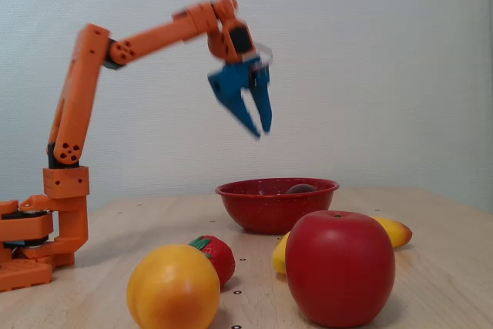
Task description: Put the plum in the red bowl.
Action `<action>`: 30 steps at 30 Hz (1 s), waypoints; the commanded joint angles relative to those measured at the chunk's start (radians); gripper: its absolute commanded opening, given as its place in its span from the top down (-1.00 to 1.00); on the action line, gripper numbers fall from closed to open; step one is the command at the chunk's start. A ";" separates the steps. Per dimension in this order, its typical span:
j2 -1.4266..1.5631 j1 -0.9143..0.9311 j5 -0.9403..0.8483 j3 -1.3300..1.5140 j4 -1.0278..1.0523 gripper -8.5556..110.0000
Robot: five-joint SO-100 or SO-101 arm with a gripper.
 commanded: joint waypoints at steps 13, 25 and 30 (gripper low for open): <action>0.675 -0.244 -0.038 0.535 -0.026 0.85; 1.316 -0.385 0.032 1.147 -0.100 0.85; 1.572 -0.394 0.041 1.393 -0.141 0.85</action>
